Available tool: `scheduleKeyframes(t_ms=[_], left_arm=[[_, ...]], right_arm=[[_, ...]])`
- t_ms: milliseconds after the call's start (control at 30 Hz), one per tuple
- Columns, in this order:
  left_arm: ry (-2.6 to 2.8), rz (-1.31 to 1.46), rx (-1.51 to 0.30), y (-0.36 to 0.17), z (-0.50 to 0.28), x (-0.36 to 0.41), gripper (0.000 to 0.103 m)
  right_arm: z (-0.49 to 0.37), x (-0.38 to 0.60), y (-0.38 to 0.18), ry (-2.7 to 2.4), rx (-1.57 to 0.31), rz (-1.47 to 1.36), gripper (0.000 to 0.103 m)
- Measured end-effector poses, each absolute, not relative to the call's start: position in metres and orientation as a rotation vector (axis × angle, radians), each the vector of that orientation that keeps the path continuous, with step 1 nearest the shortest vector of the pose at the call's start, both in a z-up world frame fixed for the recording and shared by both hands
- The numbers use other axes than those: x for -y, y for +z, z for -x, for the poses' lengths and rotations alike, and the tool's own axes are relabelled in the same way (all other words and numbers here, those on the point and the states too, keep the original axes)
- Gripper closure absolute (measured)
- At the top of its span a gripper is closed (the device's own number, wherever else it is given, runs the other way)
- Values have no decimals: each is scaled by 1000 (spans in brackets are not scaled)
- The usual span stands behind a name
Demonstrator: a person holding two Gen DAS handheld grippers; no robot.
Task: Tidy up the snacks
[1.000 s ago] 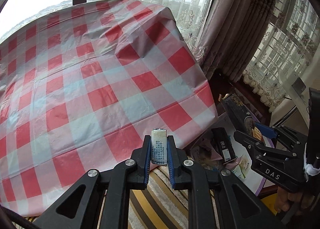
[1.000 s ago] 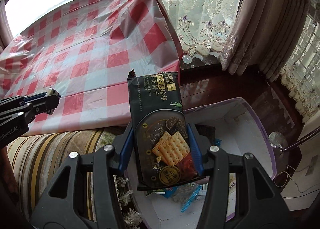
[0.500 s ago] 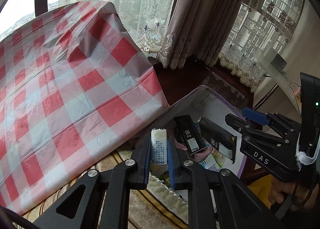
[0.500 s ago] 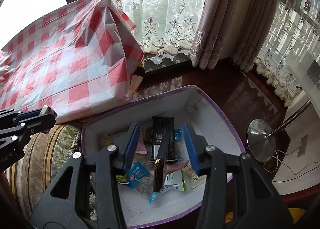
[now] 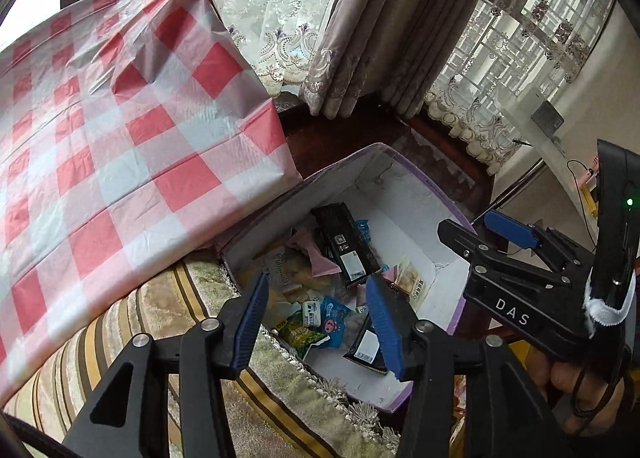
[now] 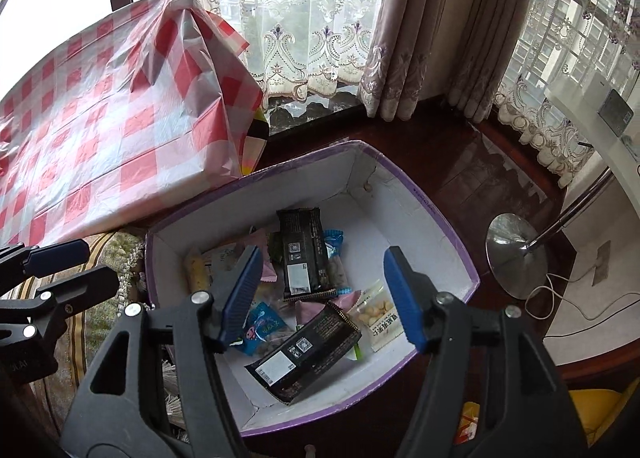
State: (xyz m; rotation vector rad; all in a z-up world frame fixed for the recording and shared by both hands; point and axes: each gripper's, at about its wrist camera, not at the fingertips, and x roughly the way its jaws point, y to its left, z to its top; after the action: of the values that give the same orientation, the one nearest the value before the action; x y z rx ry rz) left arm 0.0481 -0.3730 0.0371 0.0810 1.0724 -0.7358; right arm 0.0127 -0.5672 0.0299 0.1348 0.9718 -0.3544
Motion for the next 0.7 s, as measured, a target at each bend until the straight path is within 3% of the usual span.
scheduleKeyframes(t_ms=[67, 167, 700], left_arm=[[-736, -58, -1097, 35, -39, 368, 31], [-759, -44, -1151, 27, -25, 363, 19], [-811, -35, -1182, 7, -19, 361, 10]], right_arm=[[-3, 566, 27, -375, -984, -151, 37], [11, 564, 26, -404, -1000, -152, 37], [21, 559, 23, -460, -1055, -131, 37]])
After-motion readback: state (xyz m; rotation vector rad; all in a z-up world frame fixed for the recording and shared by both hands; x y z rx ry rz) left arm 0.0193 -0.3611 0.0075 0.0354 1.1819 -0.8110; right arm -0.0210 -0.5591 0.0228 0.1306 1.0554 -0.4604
